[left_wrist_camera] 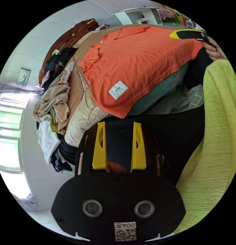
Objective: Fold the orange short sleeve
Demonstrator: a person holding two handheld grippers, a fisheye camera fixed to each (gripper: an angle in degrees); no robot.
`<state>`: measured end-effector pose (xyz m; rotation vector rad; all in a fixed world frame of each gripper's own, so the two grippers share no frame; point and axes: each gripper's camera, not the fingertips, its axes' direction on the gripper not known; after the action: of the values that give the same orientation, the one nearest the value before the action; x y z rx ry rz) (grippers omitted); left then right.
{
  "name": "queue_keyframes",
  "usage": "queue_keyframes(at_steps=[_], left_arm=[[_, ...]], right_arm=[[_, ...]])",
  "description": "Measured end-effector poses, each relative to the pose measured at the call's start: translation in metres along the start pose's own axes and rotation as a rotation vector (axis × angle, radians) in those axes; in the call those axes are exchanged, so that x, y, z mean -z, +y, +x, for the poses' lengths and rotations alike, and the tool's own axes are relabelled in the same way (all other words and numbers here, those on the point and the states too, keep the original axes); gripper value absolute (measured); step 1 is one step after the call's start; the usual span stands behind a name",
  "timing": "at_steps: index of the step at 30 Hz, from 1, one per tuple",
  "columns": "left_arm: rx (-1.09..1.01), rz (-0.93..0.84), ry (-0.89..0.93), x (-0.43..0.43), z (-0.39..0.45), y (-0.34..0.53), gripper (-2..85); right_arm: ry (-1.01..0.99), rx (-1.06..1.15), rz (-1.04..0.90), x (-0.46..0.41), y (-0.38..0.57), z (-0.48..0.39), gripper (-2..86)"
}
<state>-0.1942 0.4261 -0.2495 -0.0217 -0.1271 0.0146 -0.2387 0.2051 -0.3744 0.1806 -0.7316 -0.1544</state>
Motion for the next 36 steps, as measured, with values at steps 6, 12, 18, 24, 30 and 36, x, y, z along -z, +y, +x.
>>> queue_keyframes(at_steps=[6,12,18,24,30,36], left_arm=[[-0.009,0.019,-0.057,-0.007,-0.009,-0.013,14.0],[0.184,0.054,0.156,-0.042,-0.075,-0.057,14.2],[0.300,-0.016,0.316,-0.101,-0.127,-0.079,14.5],[0.272,-0.095,0.458,-0.147,-0.140,-0.106,14.2],[0.180,-0.152,0.450,-0.167,-0.125,-0.144,14.2],[0.136,-0.173,0.426,-0.176,-0.117,-0.172,13.9]], right_arm=[[-0.299,0.198,-0.185,-0.101,-0.041,-0.058,7.0],[-0.150,0.397,-0.118,-0.118,-0.068,-0.082,7.6],[0.069,0.258,-0.029,-0.078,-0.030,-0.013,7.4],[0.360,-0.054,-0.021,0.002,0.066,0.108,7.9],[0.297,-0.420,-0.056,0.039,0.182,0.221,11.9],[0.093,-0.594,-0.004,0.001,0.244,0.267,14.1]])
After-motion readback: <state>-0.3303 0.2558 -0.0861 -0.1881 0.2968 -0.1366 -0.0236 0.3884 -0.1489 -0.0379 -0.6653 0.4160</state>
